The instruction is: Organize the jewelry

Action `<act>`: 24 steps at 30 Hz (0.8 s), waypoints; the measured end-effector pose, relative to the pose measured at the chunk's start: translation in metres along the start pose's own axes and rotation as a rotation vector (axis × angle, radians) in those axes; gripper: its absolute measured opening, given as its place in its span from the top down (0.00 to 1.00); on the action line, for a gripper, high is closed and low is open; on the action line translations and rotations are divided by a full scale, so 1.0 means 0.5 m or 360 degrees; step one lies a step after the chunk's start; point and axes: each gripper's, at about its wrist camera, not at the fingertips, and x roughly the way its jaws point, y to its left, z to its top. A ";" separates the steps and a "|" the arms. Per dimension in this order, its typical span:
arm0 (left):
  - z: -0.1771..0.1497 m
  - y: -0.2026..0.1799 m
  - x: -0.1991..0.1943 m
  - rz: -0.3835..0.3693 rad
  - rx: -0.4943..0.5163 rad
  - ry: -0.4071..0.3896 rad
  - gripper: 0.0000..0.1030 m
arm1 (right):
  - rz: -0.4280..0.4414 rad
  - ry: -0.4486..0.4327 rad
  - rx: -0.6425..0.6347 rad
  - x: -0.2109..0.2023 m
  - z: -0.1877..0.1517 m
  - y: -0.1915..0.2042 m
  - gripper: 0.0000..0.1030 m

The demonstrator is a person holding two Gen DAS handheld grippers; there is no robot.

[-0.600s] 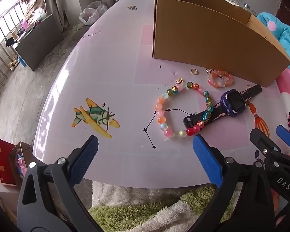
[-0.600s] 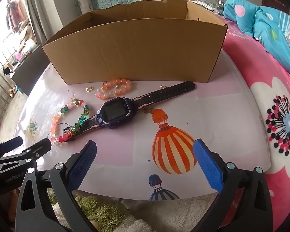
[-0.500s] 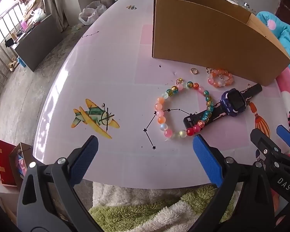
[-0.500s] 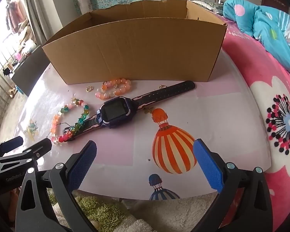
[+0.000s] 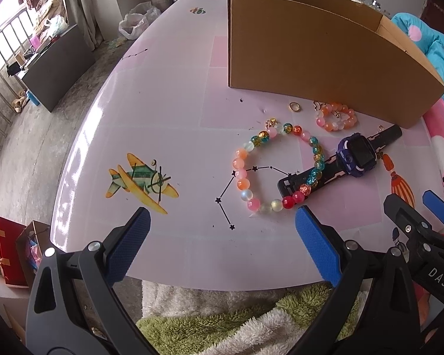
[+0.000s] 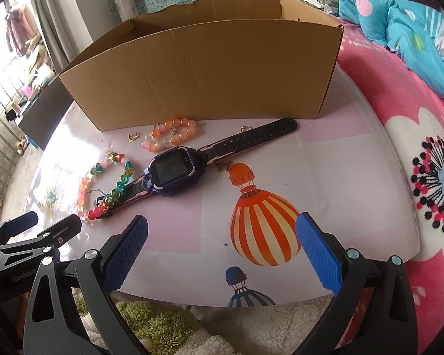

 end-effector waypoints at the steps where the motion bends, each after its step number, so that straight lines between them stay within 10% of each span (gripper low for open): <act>1: -0.001 0.000 0.000 -0.0001 -0.0001 0.0004 0.08 | -0.0003 -0.0004 -0.0002 0.001 -0.001 -0.001 0.05; 24: 0.017 -0.007 0.012 0.0000 -0.0003 0.0035 0.08 | 0.0032 0.0046 0.0036 0.001 -0.008 -0.002 0.05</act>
